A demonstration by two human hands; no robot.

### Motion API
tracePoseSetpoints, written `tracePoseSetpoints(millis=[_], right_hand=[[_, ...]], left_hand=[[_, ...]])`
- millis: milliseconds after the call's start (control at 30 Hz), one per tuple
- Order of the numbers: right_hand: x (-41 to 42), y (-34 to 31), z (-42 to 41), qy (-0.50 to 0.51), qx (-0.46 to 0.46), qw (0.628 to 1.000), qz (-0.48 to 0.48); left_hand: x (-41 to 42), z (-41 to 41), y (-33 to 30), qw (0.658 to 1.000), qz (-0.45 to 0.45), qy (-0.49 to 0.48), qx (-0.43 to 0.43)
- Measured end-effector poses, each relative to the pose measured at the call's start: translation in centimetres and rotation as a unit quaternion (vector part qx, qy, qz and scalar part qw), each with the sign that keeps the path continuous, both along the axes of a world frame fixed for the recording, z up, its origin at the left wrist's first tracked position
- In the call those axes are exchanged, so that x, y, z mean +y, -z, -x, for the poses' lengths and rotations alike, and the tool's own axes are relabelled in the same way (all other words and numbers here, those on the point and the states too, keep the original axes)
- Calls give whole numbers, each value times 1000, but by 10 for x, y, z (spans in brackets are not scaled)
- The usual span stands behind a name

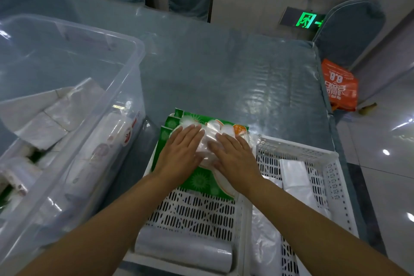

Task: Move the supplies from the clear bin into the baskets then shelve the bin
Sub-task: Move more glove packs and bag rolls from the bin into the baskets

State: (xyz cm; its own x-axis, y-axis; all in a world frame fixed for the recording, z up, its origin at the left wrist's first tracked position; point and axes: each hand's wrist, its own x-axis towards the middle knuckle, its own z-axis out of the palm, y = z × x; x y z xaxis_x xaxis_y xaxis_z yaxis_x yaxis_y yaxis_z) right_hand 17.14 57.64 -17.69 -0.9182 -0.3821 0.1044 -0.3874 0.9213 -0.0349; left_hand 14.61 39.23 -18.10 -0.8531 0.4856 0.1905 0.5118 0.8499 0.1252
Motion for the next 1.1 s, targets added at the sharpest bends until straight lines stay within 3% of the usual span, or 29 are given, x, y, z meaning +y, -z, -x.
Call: tracePoseSetpoints(millis=[100,433,633,867,1100], right_hand=[[1,2,6,-31,-14,998,-45],[3,-5,3,-11,-2,1000,9],[1,-4,-1,-12,-53,999,3],[1,-24,0,37,32,994,98],[-22,-83,3,11,170,958,230]], left_hand=[[-4,2,14,996,71,23,-44],[-8,4,16,992,86,30,-82],[-9,-2,2,992,93,6,-83],[-9,-17,-40,998,-21,-38,-45],[-13,-30,-127,990,-107,-70,63]])
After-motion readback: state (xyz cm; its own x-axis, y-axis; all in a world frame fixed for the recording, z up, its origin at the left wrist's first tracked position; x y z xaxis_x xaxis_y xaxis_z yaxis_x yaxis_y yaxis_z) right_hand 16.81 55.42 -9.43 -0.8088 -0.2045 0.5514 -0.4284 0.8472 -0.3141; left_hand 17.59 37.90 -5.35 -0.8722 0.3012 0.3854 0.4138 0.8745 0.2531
